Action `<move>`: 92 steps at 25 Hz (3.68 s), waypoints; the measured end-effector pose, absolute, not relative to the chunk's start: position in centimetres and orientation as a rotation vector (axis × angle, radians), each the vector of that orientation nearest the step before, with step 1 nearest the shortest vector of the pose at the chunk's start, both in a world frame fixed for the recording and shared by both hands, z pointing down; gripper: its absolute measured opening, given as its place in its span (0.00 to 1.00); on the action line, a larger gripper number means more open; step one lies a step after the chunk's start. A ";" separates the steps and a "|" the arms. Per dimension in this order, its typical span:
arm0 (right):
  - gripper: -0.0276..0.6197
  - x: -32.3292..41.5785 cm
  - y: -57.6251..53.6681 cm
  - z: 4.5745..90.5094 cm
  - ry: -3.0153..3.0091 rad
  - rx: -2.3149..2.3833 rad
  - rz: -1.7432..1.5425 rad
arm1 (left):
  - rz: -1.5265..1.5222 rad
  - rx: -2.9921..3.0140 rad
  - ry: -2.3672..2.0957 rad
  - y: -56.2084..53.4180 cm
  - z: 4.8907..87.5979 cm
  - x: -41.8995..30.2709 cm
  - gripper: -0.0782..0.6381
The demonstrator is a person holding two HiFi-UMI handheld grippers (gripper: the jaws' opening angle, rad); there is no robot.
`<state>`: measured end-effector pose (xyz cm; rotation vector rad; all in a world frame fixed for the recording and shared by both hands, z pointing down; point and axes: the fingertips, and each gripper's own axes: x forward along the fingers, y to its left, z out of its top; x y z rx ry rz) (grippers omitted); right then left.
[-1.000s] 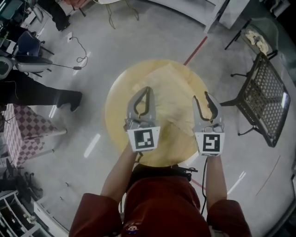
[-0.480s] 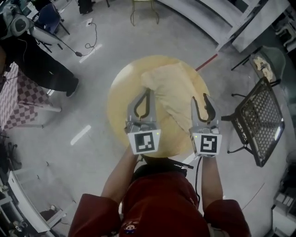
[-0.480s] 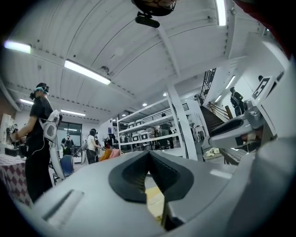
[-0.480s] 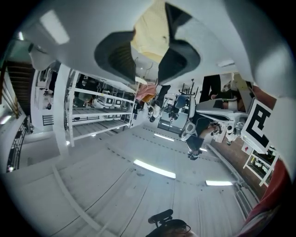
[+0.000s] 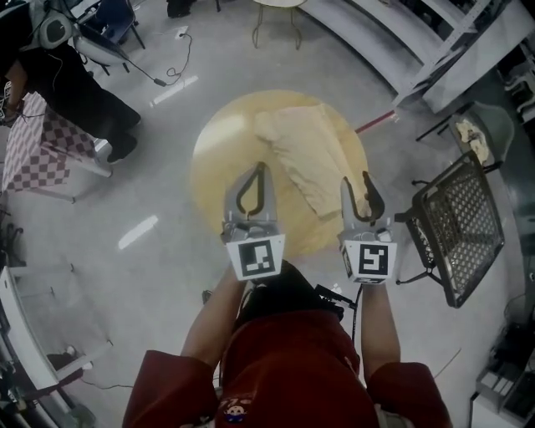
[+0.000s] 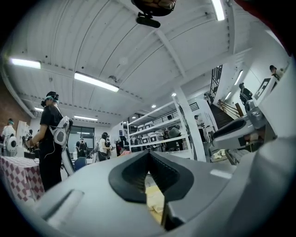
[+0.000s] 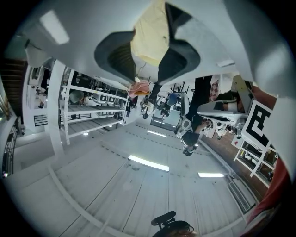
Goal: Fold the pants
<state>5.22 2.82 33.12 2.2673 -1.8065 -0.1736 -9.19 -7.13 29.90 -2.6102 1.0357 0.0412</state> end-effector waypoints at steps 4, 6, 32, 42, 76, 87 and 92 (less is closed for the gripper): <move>0.27 5.5 4.4 32.1 -1.829 2.256 -0.182 | 0.056 -2.583 1.081 -5.2 28.9 -9.7 0.12; 0.27 5.8 4.6 31.7 -1.854 2.245 -0.198 | 0.049 -2.567 1.104 -4.6 28.8 -9.6 0.12; 0.27 19.8 -1.5 32.8 -2.287 1.935 -0.170 | -0.101 -2.413 1.509 -4.7 30.5 2.1 0.12; 0.27 17.8 0.3 37.1 -2.325 1.780 -0.063 | -0.129 -2.403 1.588 -1.8 33.2 0.5 0.12; 0.35 15.4 6.5 56.8 -2.044 1.454 0.741 | -0.856 -2.968 1.572 3.7 54.8 2.3 0.46; 0.35 15.3 6.0 61.0 -1.989 1.341 0.917 | -1.127 -3.067 1.518 3.6 60.0 3.4 0.47; 0.35 14.9 5.9 62.1 -1.980 1.295 1.011 | -1.191 -3.128 1.539 3.6 61.5 3.6 0.47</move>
